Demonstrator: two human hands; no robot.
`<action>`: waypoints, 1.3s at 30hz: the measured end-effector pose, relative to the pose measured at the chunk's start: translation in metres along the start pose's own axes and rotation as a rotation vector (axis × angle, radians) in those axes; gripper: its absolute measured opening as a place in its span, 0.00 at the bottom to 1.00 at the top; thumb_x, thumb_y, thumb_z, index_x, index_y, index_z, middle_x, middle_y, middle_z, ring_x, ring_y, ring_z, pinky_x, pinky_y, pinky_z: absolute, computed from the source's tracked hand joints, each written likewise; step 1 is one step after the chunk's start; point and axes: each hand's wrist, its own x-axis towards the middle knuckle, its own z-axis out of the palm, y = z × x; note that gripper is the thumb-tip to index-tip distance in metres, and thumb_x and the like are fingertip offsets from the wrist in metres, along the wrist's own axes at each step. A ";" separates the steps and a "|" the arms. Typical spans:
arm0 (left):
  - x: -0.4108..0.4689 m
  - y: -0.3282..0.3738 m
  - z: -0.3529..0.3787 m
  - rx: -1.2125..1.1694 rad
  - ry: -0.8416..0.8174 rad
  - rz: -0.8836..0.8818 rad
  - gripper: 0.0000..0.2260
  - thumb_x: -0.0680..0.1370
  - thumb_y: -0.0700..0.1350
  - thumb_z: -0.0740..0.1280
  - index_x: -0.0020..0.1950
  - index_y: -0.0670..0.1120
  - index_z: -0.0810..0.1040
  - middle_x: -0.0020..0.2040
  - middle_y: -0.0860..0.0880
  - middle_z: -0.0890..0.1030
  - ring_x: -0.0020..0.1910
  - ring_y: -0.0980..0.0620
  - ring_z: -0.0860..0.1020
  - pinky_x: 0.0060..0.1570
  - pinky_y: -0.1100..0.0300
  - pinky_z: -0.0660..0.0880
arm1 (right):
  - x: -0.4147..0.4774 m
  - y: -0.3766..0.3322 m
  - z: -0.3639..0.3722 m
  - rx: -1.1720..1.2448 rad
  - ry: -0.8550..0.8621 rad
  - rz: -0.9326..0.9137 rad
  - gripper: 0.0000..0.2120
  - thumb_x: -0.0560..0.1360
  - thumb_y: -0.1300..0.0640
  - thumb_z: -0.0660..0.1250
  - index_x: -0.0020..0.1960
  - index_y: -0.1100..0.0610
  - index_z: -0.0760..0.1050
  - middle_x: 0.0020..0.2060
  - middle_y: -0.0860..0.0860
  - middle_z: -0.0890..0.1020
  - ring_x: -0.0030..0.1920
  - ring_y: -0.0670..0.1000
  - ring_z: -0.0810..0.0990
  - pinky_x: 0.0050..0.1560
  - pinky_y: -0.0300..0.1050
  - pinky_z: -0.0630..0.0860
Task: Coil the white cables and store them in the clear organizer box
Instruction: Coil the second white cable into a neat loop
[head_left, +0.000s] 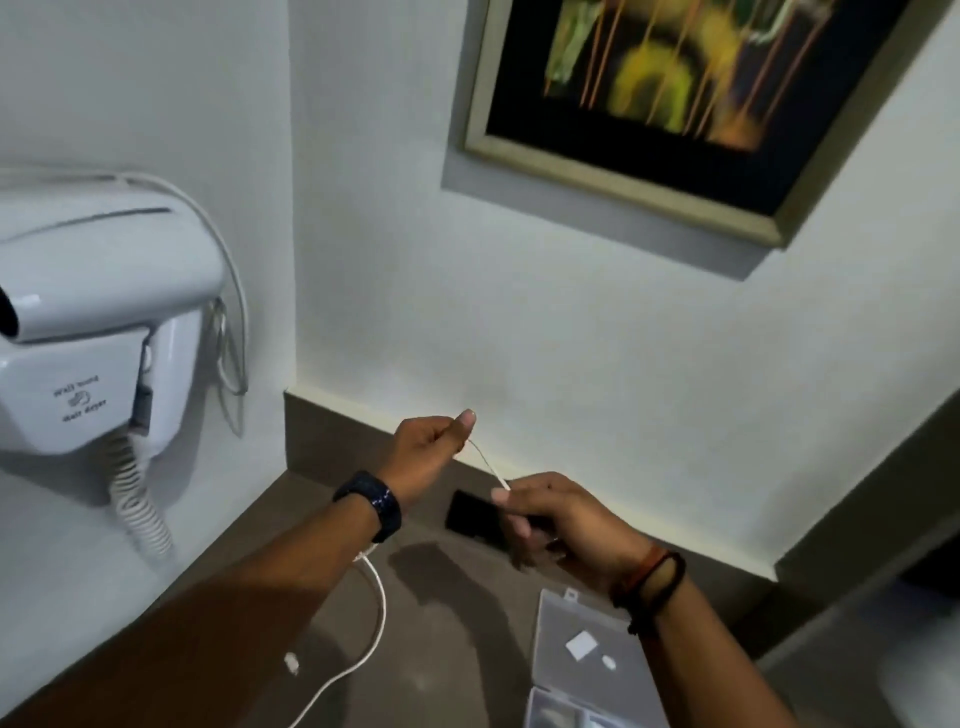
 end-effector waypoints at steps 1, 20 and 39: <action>-0.001 0.015 0.009 -0.015 -0.019 0.013 0.24 0.68 0.65 0.62 0.22 0.50 0.60 0.20 0.56 0.60 0.22 0.58 0.59 0.26 0.65 0.57 | -0.013 -0.015 0.005 0.076 -0.084 -0.069 0.17 0.77 0.56 0.59 0.29 0.58 0.69 0.18 0.46 0.62 0.20 0.47 0.57 0.32 0.46 0.57; -0.036 0.104 0.038 0.323 -0.210 0.293 0.29 0.68 0.72 0.57 0.23 0.48 0.59 0.19 0.55 0.61 0.23 0.56 0.58 0.27 0.63 0.60 | -0.084 -0.099 -0.009 -0.025 1.252 -0.869 0.07 0.80 0.59 0.56 0.52 0.48 0.63 0.44 0.53 0.77 0.33 0.45 0.73 0.36 0.40 0.71; -0.036 0.109 0.032 0.272 -0.168 0.320 0.29 0.73 0.67 0.57 0.20 0.48 0.60 0.18 0.54 0.61 0.21 0.56 0.58 0.28 0.63 0.60 | -0.102 -0.119 0.040 0.279 0.705 -0.851 0.06 0.79 0.54 0.57 0.43 0.50 0.67 0.32 0.48 0.72 0.24 0.45 0.66 0.22 0.37 0.64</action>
